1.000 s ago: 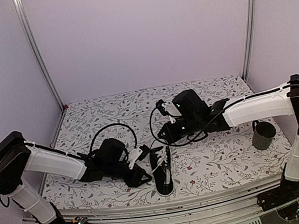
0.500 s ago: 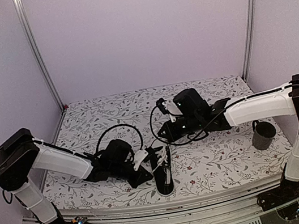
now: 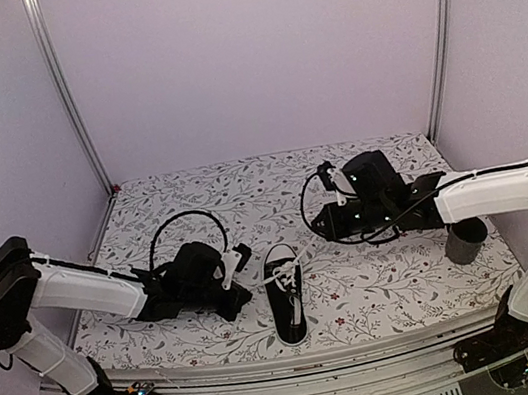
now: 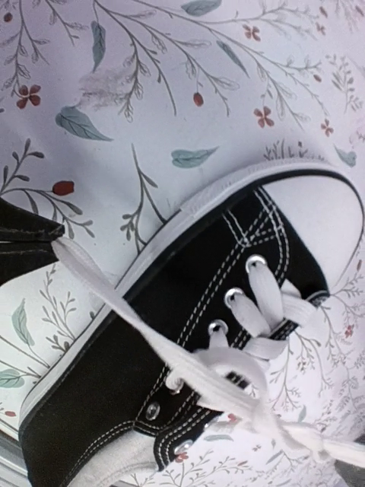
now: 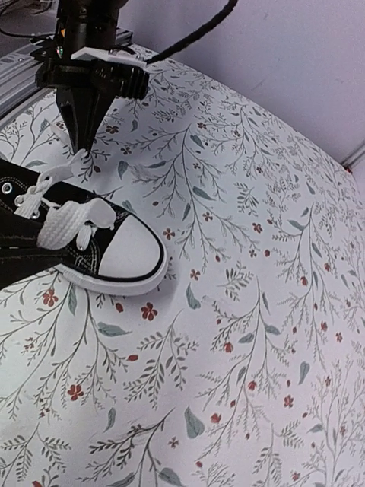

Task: Tie the shoes

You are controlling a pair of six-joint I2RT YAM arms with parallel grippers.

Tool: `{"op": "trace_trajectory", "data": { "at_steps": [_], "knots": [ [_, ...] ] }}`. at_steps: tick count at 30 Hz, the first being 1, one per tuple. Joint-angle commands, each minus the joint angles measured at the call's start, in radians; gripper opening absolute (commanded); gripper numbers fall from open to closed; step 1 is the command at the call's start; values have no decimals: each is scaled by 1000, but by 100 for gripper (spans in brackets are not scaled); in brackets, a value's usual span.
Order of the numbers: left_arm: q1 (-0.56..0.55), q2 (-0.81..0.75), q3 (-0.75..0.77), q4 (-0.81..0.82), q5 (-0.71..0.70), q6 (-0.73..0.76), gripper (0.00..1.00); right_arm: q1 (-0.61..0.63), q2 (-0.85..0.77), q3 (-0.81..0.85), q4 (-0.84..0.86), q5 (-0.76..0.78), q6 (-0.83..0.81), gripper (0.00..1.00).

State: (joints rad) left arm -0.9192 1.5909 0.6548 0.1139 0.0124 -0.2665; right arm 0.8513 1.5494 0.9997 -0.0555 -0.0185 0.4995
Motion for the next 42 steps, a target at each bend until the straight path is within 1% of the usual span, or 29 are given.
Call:
{"op": "trace_trajectory", "data": {
  "at_steps": [1, 8, 10, 16, 22, 28, 33, 36, 39, 42],
  "knots": [
    [21, -61, -52, -52, -75, -111, 0, -60, -94, -133, -30, 63, 127, 2],
    [61, -134, -94, -94, -77, -154, 0, -162, -216, -320, -55, 71, 205, 2],
    [73, -157, -101, -130, -106, -164, 0, -185, -233, -359, -63, 73, 216, 2],
    [122, -254, -166, -185, -105, -189, 0, -214, -233, -399, -97, 89, 247, 2],
    [162, -368, -171, -267, -106, -264, 0, -215, -264, -393, -133, 91, 268, 2],
    [228, -492, -153, -365, -56, -318, 0, -215, -296, -374, -181, 92, 265, 2],
    [253, -609, -147, -412, -2, -317, 0, -215, -341, -367, -222, 80, 264, 2],
    [267, -669, -156, -418, 62, -302, 0, -215, -383, -369, -218, 35, 243, 2],
    [276, -695, -164, -413, 160, -278, 0, -214, -438, -385, -168, -48, 209, 2],
    [276, -698, -161, -454, 175, -284, 0, -214, -478, -386, -164, -93, 186, 2]
  ]
}}
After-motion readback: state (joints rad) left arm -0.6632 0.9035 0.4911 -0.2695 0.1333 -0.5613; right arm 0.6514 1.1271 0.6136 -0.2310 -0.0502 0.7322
